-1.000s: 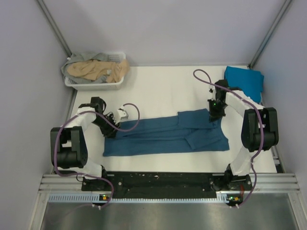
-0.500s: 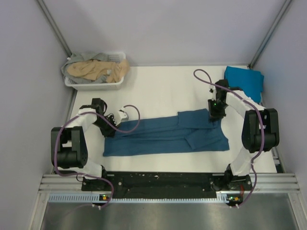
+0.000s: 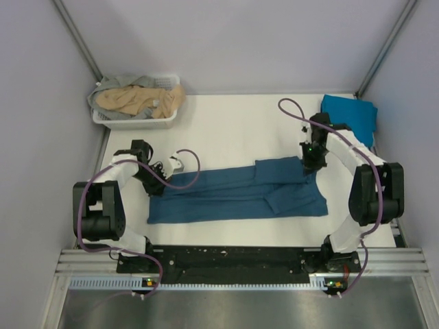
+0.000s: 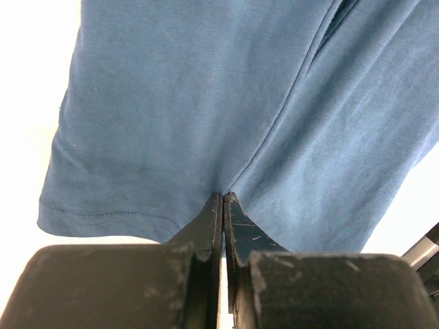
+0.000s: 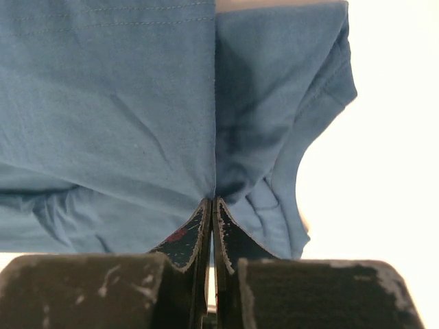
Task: Fold and stack the t-shirts
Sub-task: Fold the other side of the tshirt into a rectangle
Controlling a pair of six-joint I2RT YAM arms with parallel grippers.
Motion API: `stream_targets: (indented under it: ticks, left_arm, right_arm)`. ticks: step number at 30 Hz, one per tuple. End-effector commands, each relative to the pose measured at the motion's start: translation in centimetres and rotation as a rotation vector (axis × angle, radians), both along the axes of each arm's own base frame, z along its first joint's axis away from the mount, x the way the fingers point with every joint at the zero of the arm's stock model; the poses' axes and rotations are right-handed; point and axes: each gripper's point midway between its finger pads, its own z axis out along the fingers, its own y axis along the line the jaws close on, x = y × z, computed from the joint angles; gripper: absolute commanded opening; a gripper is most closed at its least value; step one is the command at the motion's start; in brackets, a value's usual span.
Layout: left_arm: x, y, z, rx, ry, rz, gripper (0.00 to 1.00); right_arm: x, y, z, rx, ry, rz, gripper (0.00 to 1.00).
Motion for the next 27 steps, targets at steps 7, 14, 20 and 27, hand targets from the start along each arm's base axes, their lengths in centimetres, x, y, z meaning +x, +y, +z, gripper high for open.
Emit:
stream_targets:
  ticks: [7,14,20,27]
  left_arm:
    - [1.2,1.0,0.9,0.052,-0.048,0.0,0.0]
    - [0.5,1.8,-0.1,0.095,-0.032,-0.011,0.0]
    - [-0.1,2.2,-0.8,0.118,-0.013,-0.015,0.0]
    - [-0.4,1.3,0.2,0.07,0.013,-0.033,0.4]
  right_arm:
    - [-4.1,-1.0,2.6,-0.049,0.091,0.065,0.0]
    - [-5.5,-0.5,0.2,-0.037,0.205,0.086,0.0]
    - [-6.2,-1.3,-2.2,-0.102,0.304,0.081,0.0]
    - [-5.1,-1.7,-1.7,-0.13,0.264,0.065,0.33]
